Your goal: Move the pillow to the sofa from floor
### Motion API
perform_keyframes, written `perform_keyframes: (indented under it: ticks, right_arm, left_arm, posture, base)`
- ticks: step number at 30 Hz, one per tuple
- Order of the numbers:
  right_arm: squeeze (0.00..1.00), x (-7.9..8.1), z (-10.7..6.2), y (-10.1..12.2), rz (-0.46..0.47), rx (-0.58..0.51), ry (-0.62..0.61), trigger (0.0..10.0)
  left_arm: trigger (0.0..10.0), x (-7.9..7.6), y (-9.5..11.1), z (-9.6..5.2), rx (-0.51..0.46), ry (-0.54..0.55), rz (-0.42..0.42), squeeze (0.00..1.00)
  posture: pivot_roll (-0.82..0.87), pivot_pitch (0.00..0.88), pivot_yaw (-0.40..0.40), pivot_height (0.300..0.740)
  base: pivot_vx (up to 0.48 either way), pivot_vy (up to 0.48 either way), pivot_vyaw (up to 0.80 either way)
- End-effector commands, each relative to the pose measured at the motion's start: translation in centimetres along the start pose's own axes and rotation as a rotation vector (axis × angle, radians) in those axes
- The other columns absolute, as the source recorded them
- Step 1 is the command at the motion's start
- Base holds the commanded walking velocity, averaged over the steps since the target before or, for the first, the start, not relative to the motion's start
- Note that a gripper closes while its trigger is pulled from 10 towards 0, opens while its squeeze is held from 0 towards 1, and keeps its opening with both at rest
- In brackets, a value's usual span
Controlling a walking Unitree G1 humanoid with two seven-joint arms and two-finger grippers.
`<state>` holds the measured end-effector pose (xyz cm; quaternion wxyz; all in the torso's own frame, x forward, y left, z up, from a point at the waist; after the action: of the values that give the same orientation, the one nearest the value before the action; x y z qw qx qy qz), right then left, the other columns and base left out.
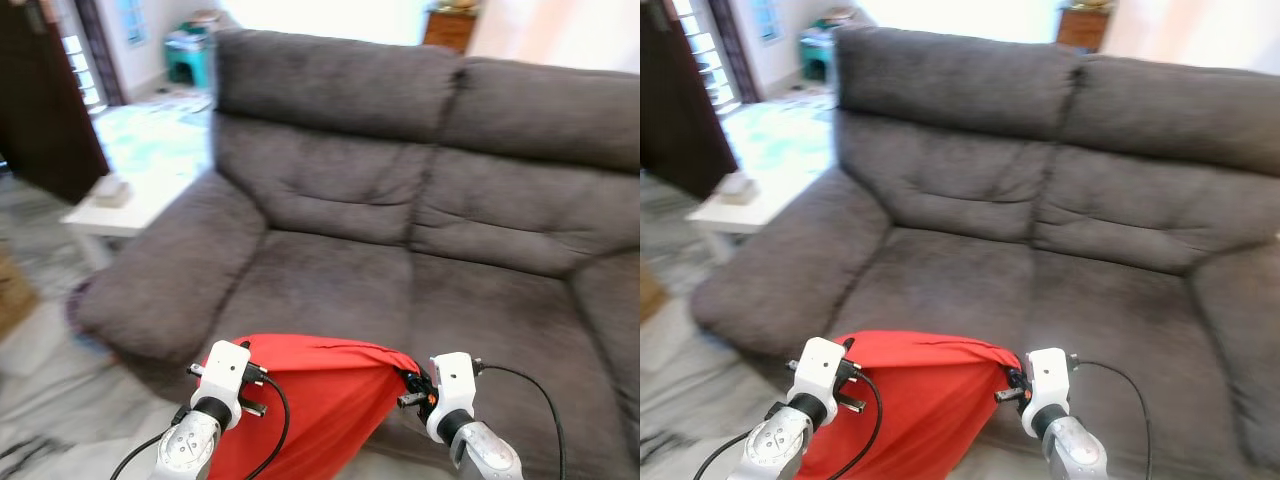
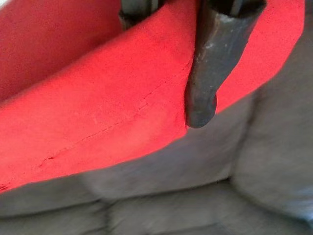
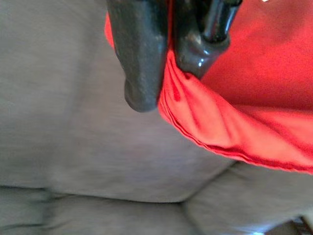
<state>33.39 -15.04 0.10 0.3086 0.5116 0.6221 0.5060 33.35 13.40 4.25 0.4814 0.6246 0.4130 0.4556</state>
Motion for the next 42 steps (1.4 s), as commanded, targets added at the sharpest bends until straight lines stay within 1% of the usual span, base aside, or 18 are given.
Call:
perform_keyframes:
  ticks: [1,4,11,18,27,31,35,38,39,42]
  right_arm:
    - [0.00,-0.77,0.04,1.52,-0.009,-0.060,-0.029,10.0]
    - [0.00,-1.05,0.03,1.45,0.006,-0.056,-0.048,10.0]
    - [0.00,-1.13,0.06,1.53,0.003,-0.057,-0.048,10.0]
    - [0.00,-1.13,0.10,1.64,0.009,-0.064,-0.048,10.0]
    - [0.00,-1.17,0.07,1.66,-0.013,-0.060,-0.040,10.0]
    - [0.00,-1.68,-0.02,1.87,-0.003,-0.069,-0.062,10.0]
    - [0.00,-1.68,0.02,2.22,-0.001,-0.086,-0.063,10.0]
    - [0.00,-1.60,0.11,2.28,0.004,-0.087,-0.064,10.0]
    - [0.00,-1.52,0.19,2.28,0.019,-0.088,-0.063,10.0]
    - [0.00,-1.44,0.26,2.14,0.016,-0.077,-0.059,10.0]
  left_arm:
    - [10.0,1.87,1.84,-0.11,-0.080,0.058,0.009,0.00]
    - [10.0,2.09,1.84,-0.16,-0.080,0.063,0.011,0.00]
    - [10.0,2.45,1.89,-0.20,-0.082,0.073,0.013,0.00]
    - [10.0,2.46,1.92,-0.20,-0.082,0.072,0.015,0.00]
    - [10.0,2.36,1.93,-0.19,-0.081,0.061,0.016,0.00]
    - [10.0,2.33,1.94,-0.20,-0.080,0.050,0.008,0.00]
    - [10.0,1.90,2.64,-0.25,-0.105,0.006,0.000,0.00]
    - [10.0,1.81,2.84,-0.27,-0.112,-0.005,-0.005,0.00]
    - [10.0,1.85,2.81,-0.27,-0.110,-0.006,-0.007,0.00]
    - [10.0,1.91,2.72,-0.28,-0.106,-0.005,-0.012,0.00]
  posture:
    - [0.05,0.041,-0.015,0.740]
    - [0.05,0.043,-0.016,0.740]
    - [0.05,0.043,-0.016,0.740]
    - [0.05,0.042,-0.017,0.740]
    - [0.05,0.043,-0.017,0.740]
    - [0.05,0.043,-0.016,0.740]
    - [0.05,0.042,-0.016,0.740]
    - [0.05,0.042,-0.015,0.740]
    - [0.05,0.042,-0.014,0.740]
    - [0.05,0.041,-0.015,0.740]
  base:
    - [0.000,-0.480,0.00]
    - [0.000,-0.480,0.00]
    - [0.000,-0.480,0.00]
    - [0.000,-0.480,0.00]
    - [0.000,-0.468,0.00]
    - [0.000,0.000,0.00]
    - [0.000,0.000,0.00]
    - [0.000,0.000,0.00]
    - [0.000,0.000,-0.80]
    - [0.000,0.000,-0.80]
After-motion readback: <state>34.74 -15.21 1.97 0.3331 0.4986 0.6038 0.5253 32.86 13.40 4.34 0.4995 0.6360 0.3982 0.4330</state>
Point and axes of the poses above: a point about 5 cm out from each wrist's last joint towards the gripper, its own z axis pointing out of the wrist towards the gripper, its own y axis along the axis of the wrist's last joint, x = y × z, the point moved 6 cm from there along z, pointing out of the wrist towards the gripper, and after that the axes turned 1 degree about z, right-handed, at the moved point
